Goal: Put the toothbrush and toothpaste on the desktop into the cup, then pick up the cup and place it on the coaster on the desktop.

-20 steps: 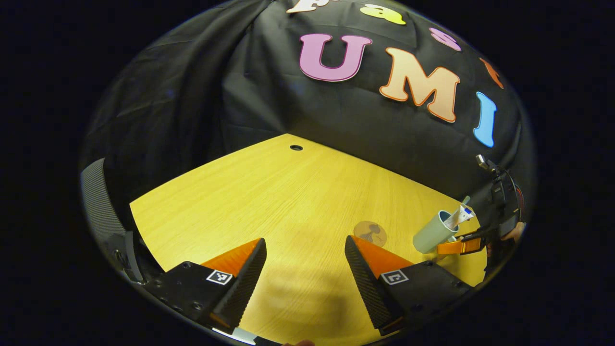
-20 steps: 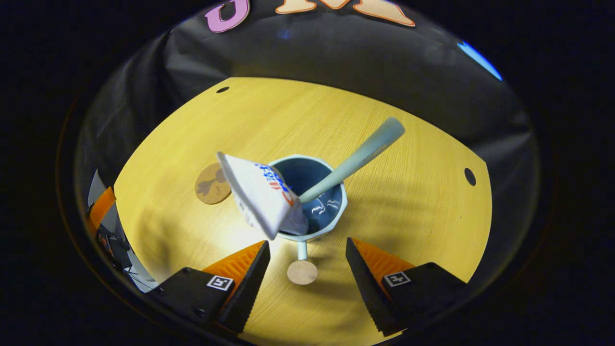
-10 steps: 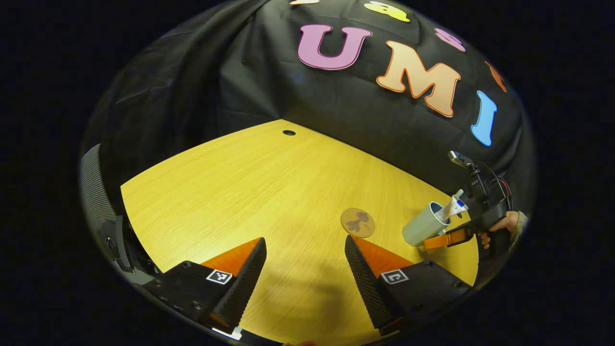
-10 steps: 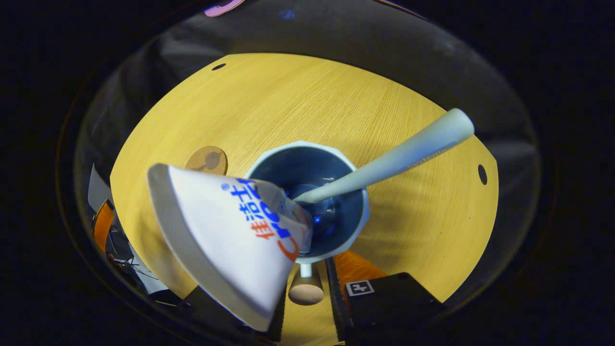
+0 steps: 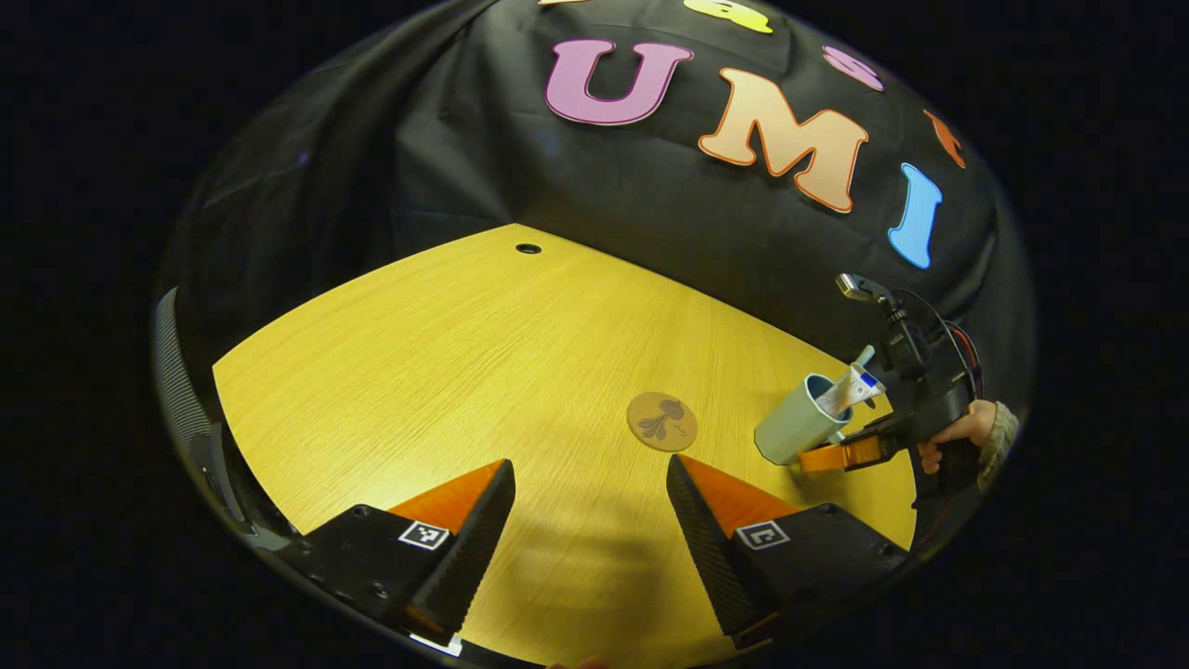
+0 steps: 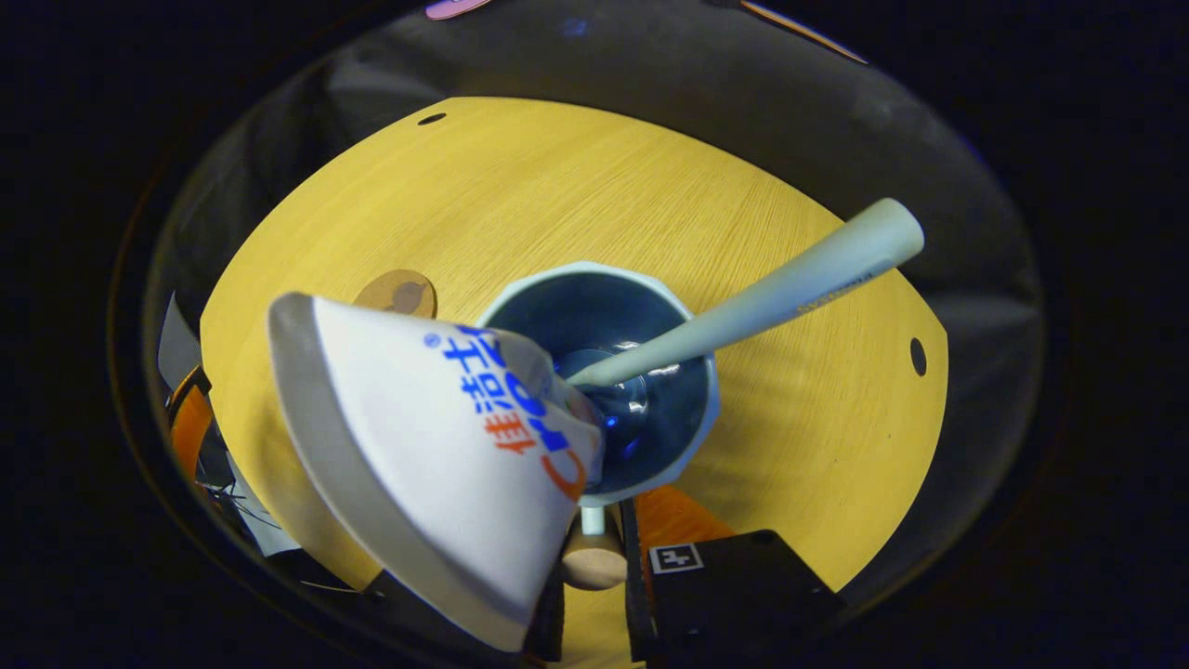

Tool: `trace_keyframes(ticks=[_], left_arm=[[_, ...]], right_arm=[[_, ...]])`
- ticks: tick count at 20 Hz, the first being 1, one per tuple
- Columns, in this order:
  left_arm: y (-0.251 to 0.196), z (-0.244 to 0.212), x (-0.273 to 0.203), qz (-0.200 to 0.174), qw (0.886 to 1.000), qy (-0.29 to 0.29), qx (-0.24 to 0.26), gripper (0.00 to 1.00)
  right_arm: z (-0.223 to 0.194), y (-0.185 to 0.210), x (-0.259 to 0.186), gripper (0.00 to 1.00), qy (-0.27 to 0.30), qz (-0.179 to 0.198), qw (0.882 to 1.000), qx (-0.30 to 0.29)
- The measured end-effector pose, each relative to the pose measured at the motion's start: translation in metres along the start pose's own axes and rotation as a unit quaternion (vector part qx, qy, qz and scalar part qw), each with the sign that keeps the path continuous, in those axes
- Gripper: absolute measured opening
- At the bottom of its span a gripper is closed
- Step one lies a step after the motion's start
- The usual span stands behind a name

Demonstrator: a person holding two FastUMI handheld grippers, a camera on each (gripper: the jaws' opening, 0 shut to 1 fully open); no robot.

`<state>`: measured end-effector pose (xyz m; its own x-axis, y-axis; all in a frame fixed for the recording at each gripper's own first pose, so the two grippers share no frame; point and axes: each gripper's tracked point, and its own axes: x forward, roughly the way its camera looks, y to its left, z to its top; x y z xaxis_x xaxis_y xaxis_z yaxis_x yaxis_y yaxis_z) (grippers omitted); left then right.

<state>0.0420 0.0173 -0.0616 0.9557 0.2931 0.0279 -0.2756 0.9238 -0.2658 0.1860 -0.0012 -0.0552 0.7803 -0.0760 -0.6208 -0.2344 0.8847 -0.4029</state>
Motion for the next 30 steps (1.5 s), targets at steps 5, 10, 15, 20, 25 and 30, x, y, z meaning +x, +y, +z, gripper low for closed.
trace_keyframes(ticks=[5, 10, 15, 20, 25, 30], left_arm=[[0.010, -0.007, -0.003, -0.003, 1.000, 0.004, 0.004, 0.95], [0.020, -0.005, -0.003, -0.008, 1.000, 0.011, 0.012, 0.96], [0.039, -0.003, -0.008, -0.005, 0.999, 0.016, 0.031, 0.96], [0.063, -0.005, -0.011, 0.016, 0.999, 0.020, 0.025, 0.95], [0.069, -0.008, -0.011, 0.023, 0.999, 0.027, 0.007, 0.95], [0.060, 0.000, -0.004, 0.015, 1.000, 0.022, -0.001, 0.95]], right_arm=[[0.013, 0.034, -0.017, 0.29, -0.015, 0.020, 1.000, -0.013], [0.043, 0.090, -0.024, 0.29, -0.034, 0.048, 0.998, -0.037], [0.052, 0.118, -0.007, 0.29, -0.031, 0.061, 0.996, -0.062], [0.037, 0.134, 0.015, 0.29, -0.014, 0.063, 0.995, -0.071], [0.039, 0.139, 0.022, 0.29, -0.002, 0.057, 0.996, -0.070], [0.042, 0.138, 0.007, 0.50, -0.020, 0.073, 0.996, -0.056]])
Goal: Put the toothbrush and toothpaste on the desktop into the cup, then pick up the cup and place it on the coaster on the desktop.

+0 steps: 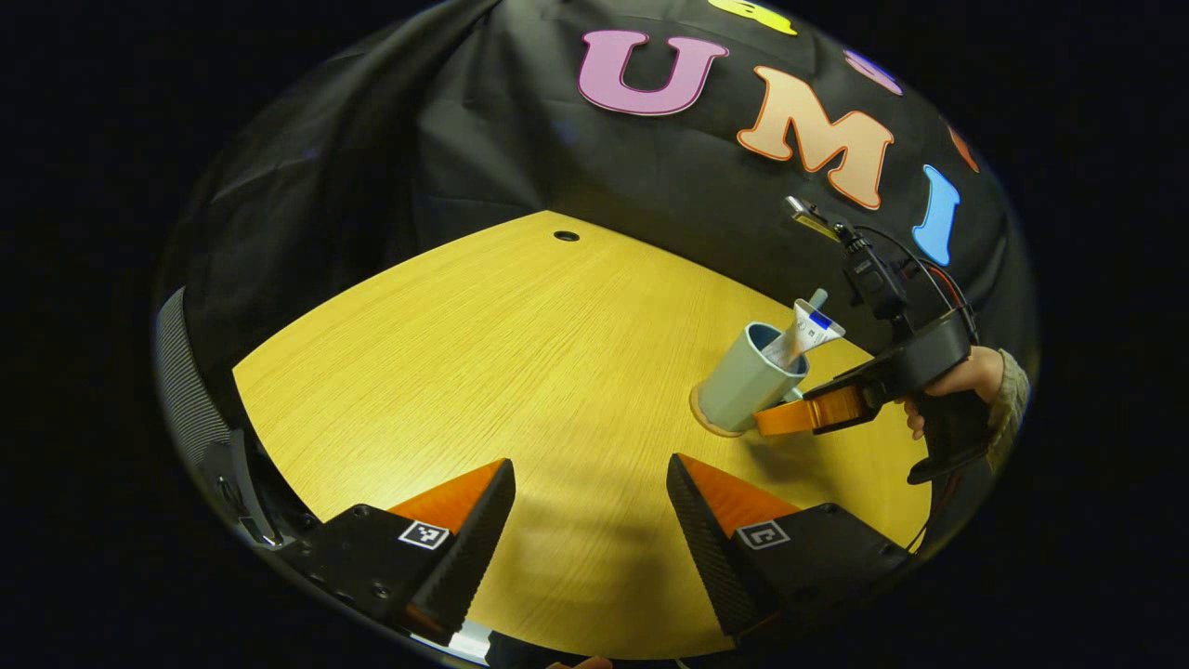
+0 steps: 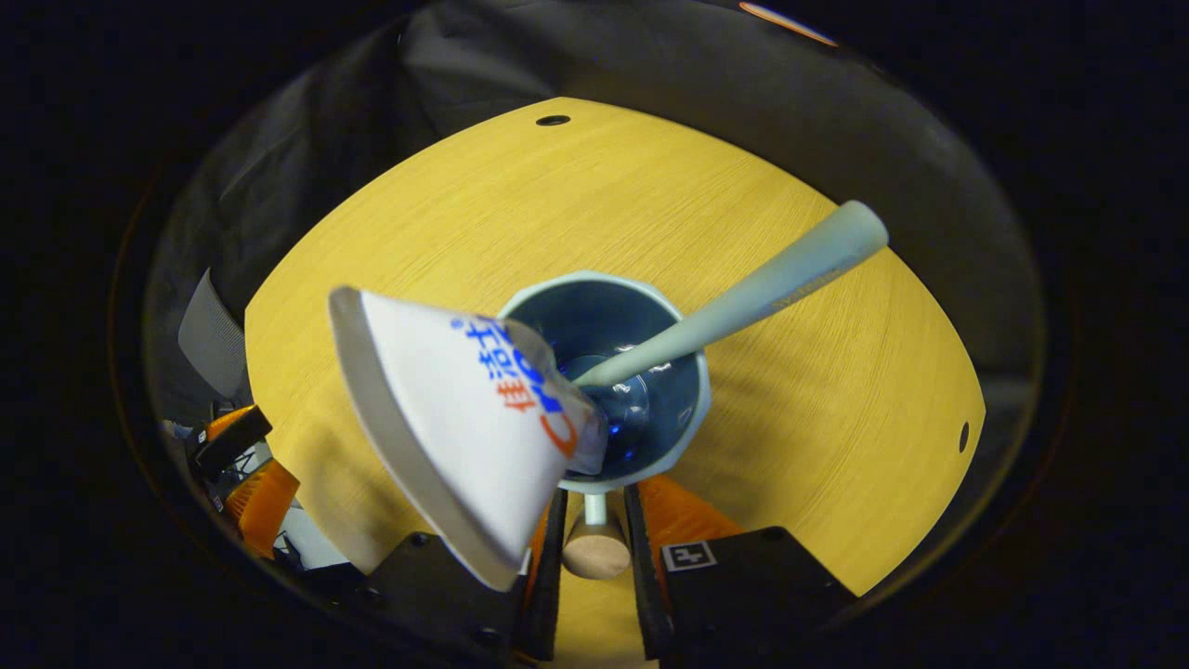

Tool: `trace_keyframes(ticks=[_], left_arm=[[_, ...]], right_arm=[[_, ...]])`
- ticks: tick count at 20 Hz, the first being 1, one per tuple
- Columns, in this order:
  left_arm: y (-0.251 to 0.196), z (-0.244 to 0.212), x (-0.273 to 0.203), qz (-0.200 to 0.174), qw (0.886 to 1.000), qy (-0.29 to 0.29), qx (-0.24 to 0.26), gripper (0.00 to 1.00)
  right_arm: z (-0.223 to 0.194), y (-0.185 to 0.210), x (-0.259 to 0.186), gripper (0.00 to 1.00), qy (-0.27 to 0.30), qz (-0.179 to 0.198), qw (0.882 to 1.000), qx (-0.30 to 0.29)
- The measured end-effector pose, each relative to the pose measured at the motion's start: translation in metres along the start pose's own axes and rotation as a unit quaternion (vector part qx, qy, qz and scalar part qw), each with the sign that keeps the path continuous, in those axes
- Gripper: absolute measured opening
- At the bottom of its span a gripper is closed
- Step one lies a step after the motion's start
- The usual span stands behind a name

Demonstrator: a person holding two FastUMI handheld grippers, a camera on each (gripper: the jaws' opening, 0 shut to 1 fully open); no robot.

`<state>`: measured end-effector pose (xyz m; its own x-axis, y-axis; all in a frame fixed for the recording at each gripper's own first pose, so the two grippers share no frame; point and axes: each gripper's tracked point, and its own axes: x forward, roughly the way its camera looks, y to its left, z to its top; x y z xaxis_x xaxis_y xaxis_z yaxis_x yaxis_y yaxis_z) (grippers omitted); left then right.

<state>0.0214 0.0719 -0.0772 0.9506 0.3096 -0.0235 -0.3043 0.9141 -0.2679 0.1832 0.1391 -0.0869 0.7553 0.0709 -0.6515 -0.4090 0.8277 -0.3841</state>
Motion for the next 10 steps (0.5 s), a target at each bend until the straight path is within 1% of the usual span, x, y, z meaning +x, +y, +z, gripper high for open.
trace_keyframes(ticks=[3, 5, 8, 10], left_arm=[[-0.013, 0.002, 0.007, -0.012, 1.000, 0.000, 0.011, 0.95], [-0.019, 0.000, 0.007, -0.021, 1.000, 0.004, 0.021, 0.95], [-0.027, -0.001, 0.007, -0.033, 0.999, 0.011, 0.036, 0.95], [-0.033, -0.002, 0.005, -0.038, 0.998, 0.015, 0.045, 0.95]], right_arm=[[0.002, -0.007, -0.017, 0.77, -0.017, 0.005, 0.999, 0.028], [0.002, -0.010, -0.029, 1.00, -0.040, 0.013, 0.998, 0.052], [-0.008, -0.020, -0.056, 1.00, -0.065, 0.015, 0.995, 0.078], [-0.017, -0.025, -0.076, 1.00, -0.083, 0.015, 0.990, 0.114]])
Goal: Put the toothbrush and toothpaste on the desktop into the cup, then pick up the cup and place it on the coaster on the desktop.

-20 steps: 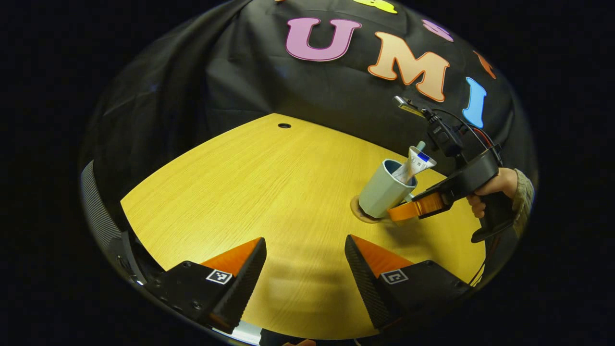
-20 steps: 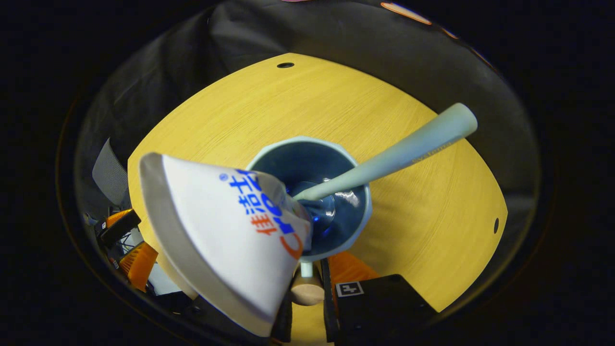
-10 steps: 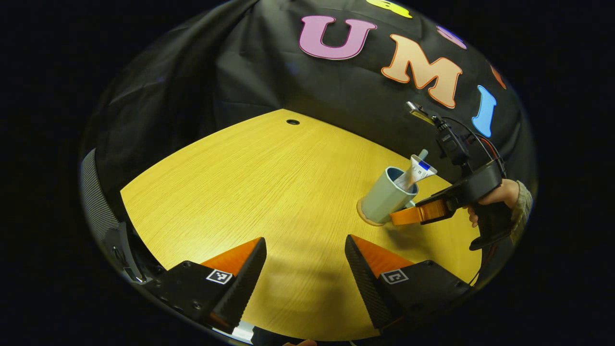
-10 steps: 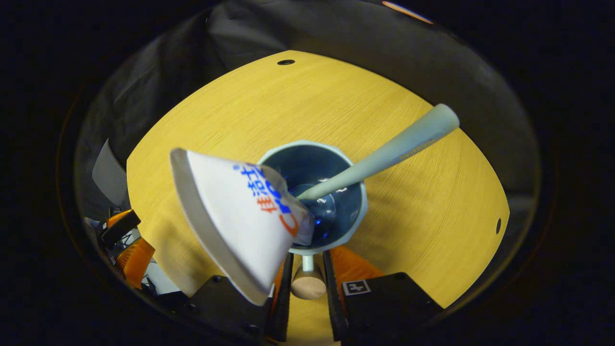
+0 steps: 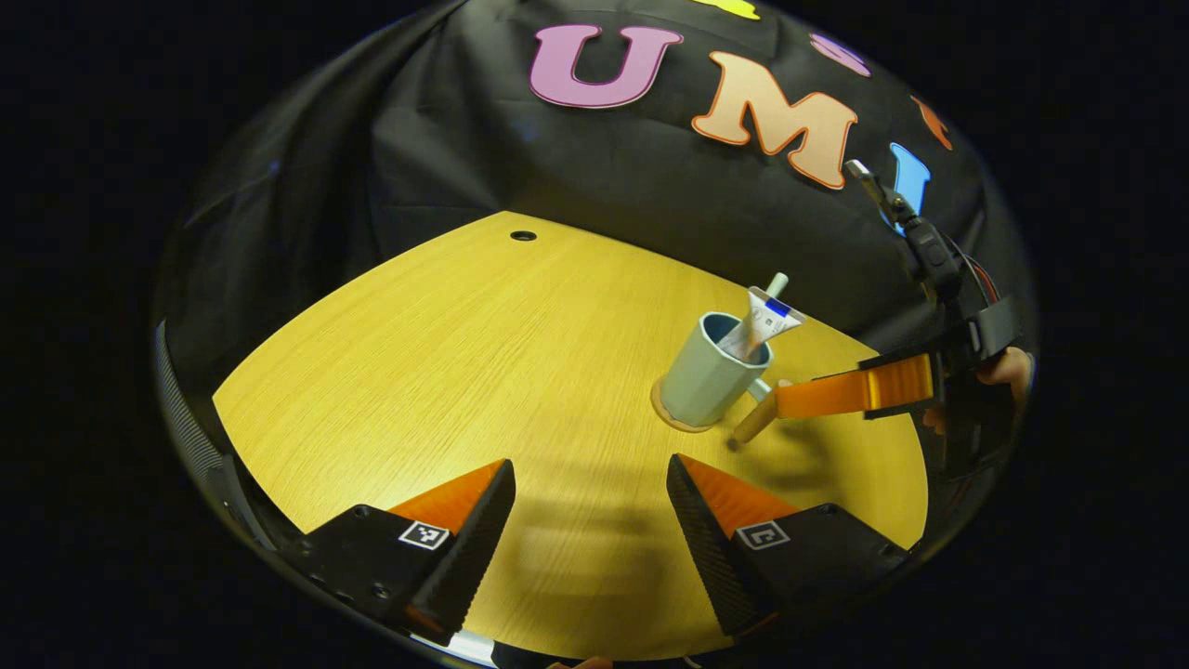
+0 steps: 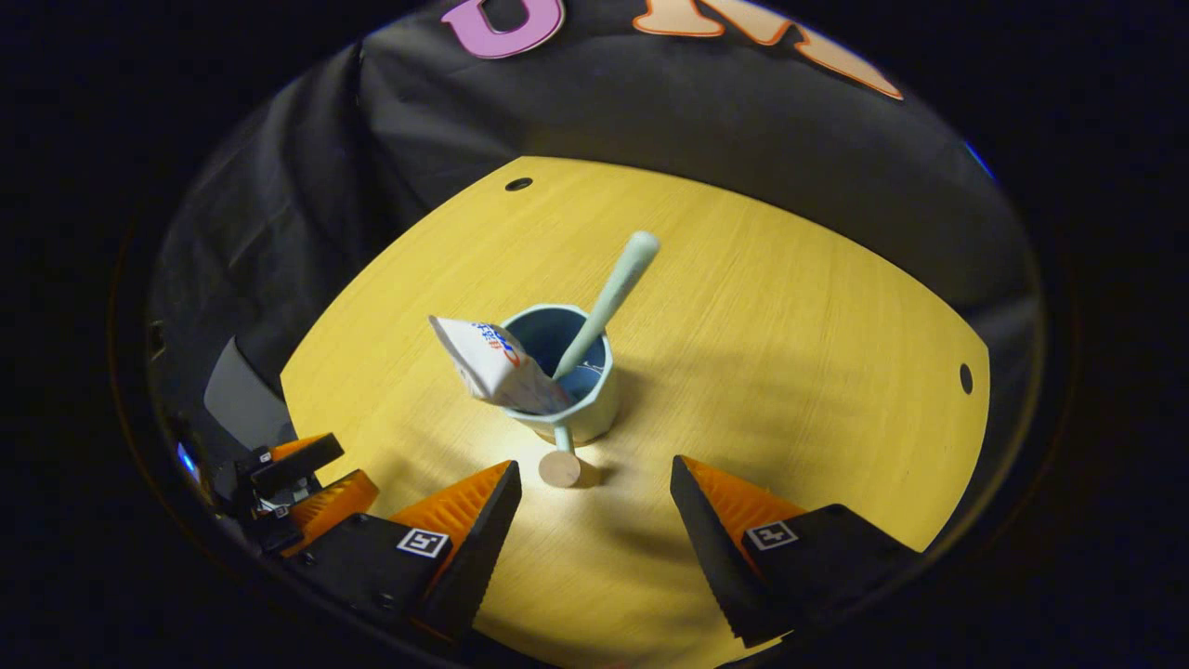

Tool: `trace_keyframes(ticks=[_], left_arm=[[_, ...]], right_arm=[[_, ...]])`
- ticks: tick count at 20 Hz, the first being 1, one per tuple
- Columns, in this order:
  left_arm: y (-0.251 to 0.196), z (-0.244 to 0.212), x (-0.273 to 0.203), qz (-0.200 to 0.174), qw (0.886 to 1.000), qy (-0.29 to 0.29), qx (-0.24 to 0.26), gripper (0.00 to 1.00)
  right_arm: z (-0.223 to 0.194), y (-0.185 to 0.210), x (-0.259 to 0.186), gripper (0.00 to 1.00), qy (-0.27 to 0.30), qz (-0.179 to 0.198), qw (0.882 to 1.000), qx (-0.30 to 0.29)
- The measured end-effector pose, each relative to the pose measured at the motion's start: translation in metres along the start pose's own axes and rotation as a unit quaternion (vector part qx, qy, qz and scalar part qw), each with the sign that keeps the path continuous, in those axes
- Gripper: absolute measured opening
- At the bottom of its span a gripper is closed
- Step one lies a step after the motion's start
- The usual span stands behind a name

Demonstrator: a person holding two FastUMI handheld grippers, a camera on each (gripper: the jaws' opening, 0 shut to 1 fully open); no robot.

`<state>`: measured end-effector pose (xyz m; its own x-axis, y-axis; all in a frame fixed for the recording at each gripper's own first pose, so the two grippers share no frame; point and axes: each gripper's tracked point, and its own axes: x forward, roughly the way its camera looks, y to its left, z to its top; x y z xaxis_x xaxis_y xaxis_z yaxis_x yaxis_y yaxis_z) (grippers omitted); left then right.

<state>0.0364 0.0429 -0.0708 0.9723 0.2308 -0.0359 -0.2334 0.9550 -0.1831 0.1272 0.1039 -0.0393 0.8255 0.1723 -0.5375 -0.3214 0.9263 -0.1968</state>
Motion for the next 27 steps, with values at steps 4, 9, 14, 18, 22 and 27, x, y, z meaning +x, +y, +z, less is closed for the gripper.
trace_keyframes(ticks=[4, 9, 14, 18, 22, 27], left_arm=[[-0.013, 0.006, -0.004, -0.013, 1.000, 0.003, 0.020, 0.95], [-0.030, 0.018, -0.007, -0.033, 0.998, -0.001, 0.050, 0.95], [-0.042, 0.027, -0.007, -0.055, 0.996, -0.005, 0.069, 0.95], [-0.053, 0.030, -0.007, -0.074, 0.994, -0.001, 0.076, 0.95], [-0.064, 0.031, -0.002, -0.095, 0.992, 0.003, 0.085, 0.95], [-0.071, 0.030, 0.001, -0.117, 0.989, 0.010, 0.090, 0.95]], right_arm=[[-0.007, -0.020, -0.044, 1.00, -0.059, -0.012, 0.995, 0.077], [-0.028, -0.045, -0.077, 0.99, -0.123, -0.008, 0.977, 0.176], [-0.056, -0.062, -0.095, 0.99, -0.168, -0.028, 0.958, 0.230], [-0.066, -0.066, -0.113, 0.99, -0.198, -0.032, 0.946, 0.253], [-0.072, -0.071, -0.129, 0.99, -0.212, -0.050, 0.939, 0.266], [-0.078, -0.072, -0.138, 0.99, -0.216, -0.064, 0.937, 0.268]])
